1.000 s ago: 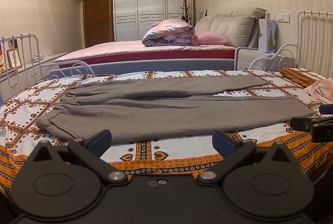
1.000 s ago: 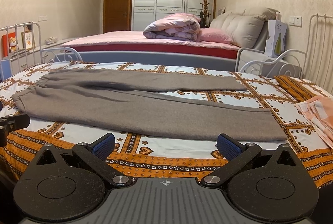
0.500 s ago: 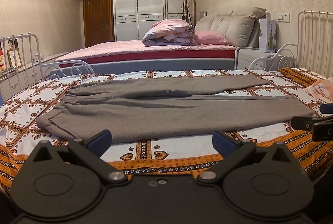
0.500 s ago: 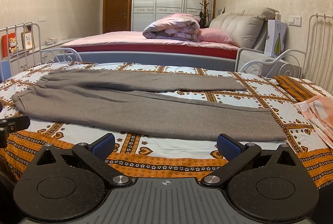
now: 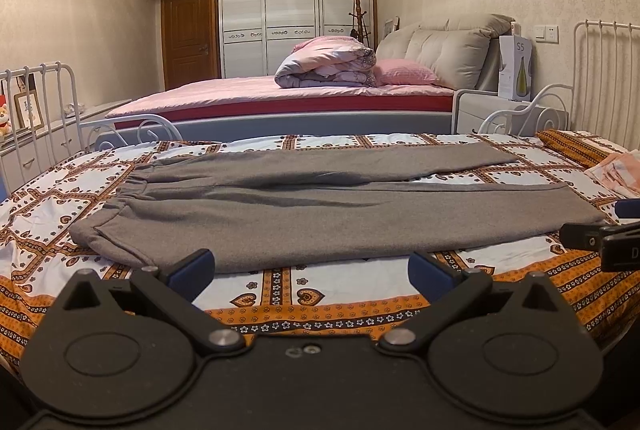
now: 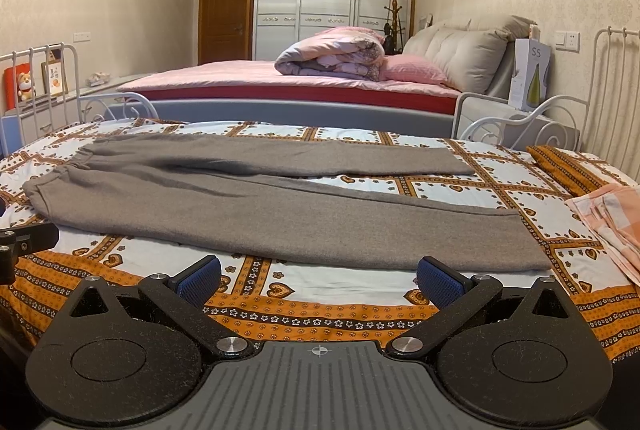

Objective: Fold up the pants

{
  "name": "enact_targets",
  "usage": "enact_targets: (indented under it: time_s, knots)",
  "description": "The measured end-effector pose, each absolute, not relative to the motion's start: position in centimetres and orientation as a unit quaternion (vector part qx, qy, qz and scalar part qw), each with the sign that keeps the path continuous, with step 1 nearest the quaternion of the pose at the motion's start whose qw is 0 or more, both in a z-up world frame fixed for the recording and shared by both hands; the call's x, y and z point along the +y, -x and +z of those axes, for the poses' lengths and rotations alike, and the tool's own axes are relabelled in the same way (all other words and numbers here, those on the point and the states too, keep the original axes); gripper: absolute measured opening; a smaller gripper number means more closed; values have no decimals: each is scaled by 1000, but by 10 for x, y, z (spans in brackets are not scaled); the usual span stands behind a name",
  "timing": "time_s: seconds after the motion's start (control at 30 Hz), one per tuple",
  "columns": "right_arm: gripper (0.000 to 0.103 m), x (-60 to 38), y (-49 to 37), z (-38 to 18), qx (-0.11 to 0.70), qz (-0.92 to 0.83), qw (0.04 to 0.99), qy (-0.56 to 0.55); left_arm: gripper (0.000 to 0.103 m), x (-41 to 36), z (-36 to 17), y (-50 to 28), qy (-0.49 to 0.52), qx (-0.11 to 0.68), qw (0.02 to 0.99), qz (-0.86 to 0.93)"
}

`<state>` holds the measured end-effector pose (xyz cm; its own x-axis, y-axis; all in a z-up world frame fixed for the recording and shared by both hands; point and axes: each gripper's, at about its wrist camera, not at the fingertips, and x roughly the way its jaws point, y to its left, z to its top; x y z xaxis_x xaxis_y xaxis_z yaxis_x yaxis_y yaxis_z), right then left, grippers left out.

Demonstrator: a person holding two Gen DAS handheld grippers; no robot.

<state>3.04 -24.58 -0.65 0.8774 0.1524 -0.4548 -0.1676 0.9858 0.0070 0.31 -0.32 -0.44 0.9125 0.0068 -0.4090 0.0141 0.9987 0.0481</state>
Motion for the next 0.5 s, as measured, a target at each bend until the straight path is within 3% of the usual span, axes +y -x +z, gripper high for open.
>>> enact_targets:
  time_s: [0.5]
  knots:
    - [103,-244,-30,-7,235,83,968,19,97,-2,-5,-2,-25,209,978,0]
